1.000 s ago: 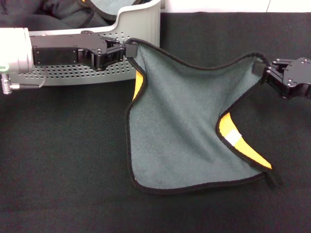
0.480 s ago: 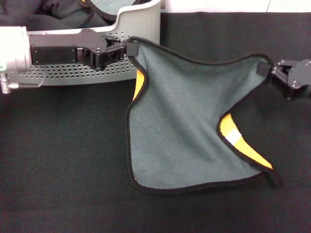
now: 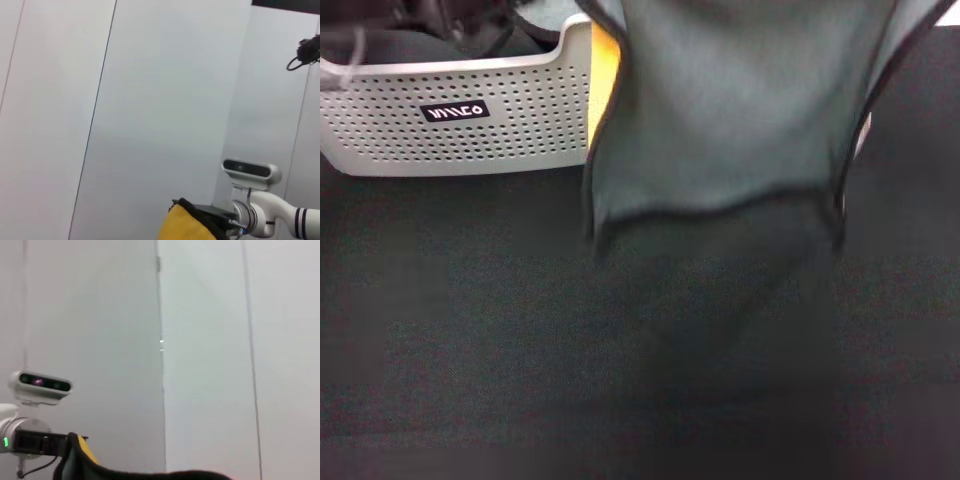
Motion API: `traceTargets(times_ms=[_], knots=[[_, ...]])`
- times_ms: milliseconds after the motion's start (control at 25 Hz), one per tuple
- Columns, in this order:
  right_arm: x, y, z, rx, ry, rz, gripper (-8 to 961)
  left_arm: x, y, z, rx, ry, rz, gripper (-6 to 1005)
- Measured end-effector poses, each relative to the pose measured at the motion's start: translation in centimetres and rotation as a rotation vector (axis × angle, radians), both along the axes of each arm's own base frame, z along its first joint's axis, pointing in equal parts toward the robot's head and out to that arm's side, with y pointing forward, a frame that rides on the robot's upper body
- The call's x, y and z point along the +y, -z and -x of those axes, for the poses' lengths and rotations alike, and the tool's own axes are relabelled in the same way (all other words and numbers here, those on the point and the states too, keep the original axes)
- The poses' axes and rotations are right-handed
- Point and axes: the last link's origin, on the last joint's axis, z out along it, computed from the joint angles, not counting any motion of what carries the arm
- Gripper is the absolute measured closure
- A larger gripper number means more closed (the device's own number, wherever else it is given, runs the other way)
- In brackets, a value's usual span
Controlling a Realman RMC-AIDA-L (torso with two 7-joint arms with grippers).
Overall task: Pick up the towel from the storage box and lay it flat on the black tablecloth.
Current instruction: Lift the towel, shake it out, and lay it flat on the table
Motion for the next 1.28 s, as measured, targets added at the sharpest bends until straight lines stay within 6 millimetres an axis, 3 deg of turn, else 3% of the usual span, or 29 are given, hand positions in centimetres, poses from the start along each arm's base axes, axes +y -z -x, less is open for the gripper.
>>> traceTargets(times_ms=[160, 360, 480, 600, 760, 920, 1080, 1280], knots=[[-0.9, -0.6, 0.8, -0.023, -0.041, 0.07, 929, -0.7, -1.1, 0.2, -0.011, 0.03, 0.01, 975], [-5.3, 1.3, -0.6, 0.001, -0.083, 0.226, 925, -3.3, -1.7, 2.3, 0.014, 0.076, 0.04, 975], [-7.9, 0.6, 0.0, 0.031, -0.152, 0.273, 923, -4.5, -2.3, 3.1, 0.05, 0.106, 0.026, 975], [-8.7, -0.2, 0.6, 0.054, -0.178, 0.265, 921, -5.4, -2.9, 3.6, 0.086, 0.12, 0.045, 975], [-5.8, 1.5, -0.2, 0.01, -0.06, 0.282, 918, -5.0, -2.5, 4.2, 0.147, 0.071, 0.09, 975], [-1.3, 7.0, -1.0, -0.085, 0.072, 0.4, 915, -3.0, -0.7, 5.6, 0.232, -0.069, 0.109, 975], [1.8, 11.8, -1.0, -0.217, 0.154, 0.432, 912, -0.1, 2.5, 7.3, 0.404, -0.242, 0.109, 975], [3.6, 13.9, -1.2, -0.331, 0.206, 0.373, 908, 2.5, 5.2, 8.8, 0.564, -0.375, 0.086, 975]])
